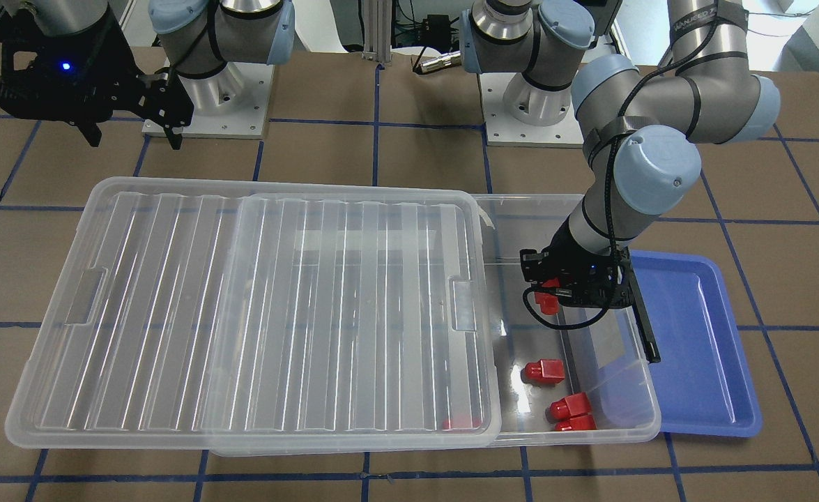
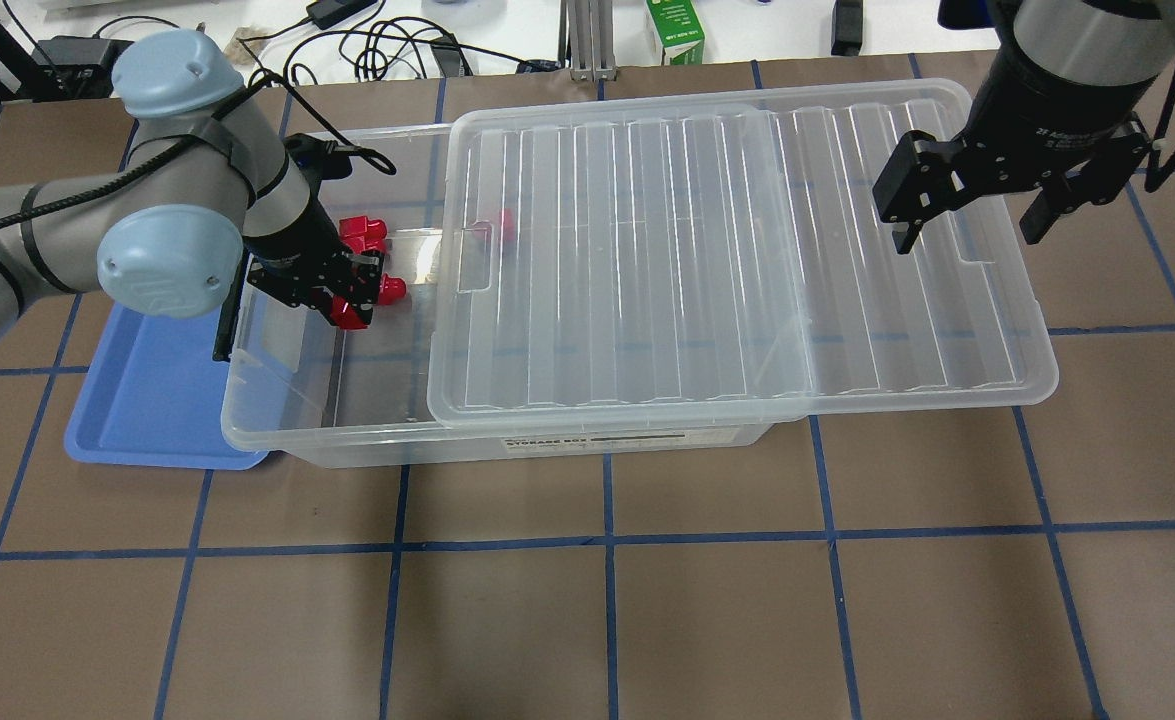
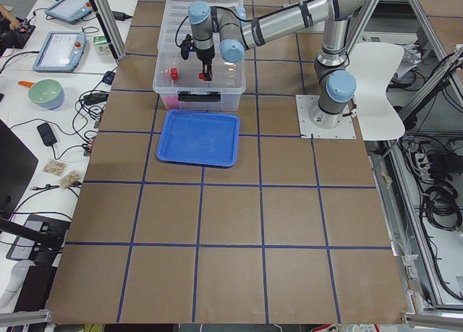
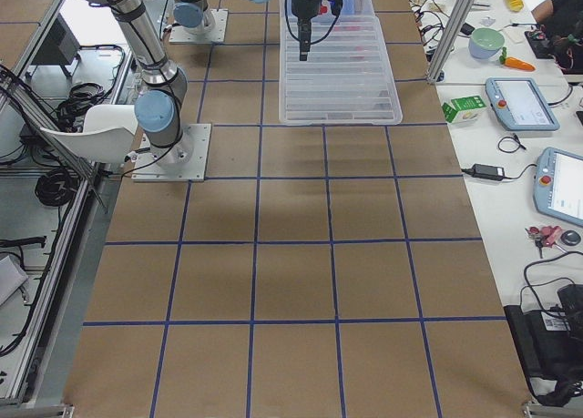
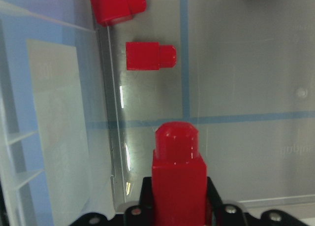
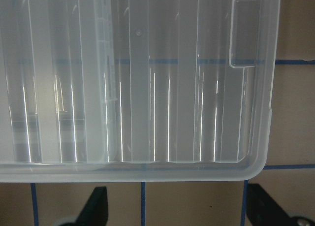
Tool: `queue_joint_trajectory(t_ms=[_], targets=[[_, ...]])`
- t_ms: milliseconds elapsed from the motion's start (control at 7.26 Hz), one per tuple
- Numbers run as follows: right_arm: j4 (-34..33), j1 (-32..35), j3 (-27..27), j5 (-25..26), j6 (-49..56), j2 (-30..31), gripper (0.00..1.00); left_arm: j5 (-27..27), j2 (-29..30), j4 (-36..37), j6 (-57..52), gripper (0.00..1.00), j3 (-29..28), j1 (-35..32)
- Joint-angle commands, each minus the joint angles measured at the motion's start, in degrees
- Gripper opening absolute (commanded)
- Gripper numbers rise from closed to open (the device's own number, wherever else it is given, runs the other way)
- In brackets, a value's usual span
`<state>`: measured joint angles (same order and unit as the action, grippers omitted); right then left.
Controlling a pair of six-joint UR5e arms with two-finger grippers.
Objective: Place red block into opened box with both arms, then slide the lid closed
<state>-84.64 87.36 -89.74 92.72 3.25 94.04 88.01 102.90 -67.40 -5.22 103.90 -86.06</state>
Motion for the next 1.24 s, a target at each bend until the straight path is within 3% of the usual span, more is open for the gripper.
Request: queue_joint_trajectory(t_ms=[0, 689, 964, 1102], targets=[[0.00, 0.00, 0.00, 0.09, 0.00, 0.00, 1.00, -0.29, 1.58, 5.49, 0.30, 0.00, 3.49, -0.08], [0.00, 0.00, 0.00, 0.00, 0.00, 0.00, 1.00, -0.03, 4.32, 9.21, 0.12, 0.02, 6.57, 0.01], [0.00, 0.00, 0.00, 0.09, 0.08, 0.00, 1.00, 0.06, 4.32, 9.48, 0.04, 0.43, 7.62, 0.01], [-0.08, 0.00, 0.00, 0.00, 0.00, 0.00, 1.00, 0.14, 4.41, 10.26, -0.14, 0.80, 7.80, 0.18]])
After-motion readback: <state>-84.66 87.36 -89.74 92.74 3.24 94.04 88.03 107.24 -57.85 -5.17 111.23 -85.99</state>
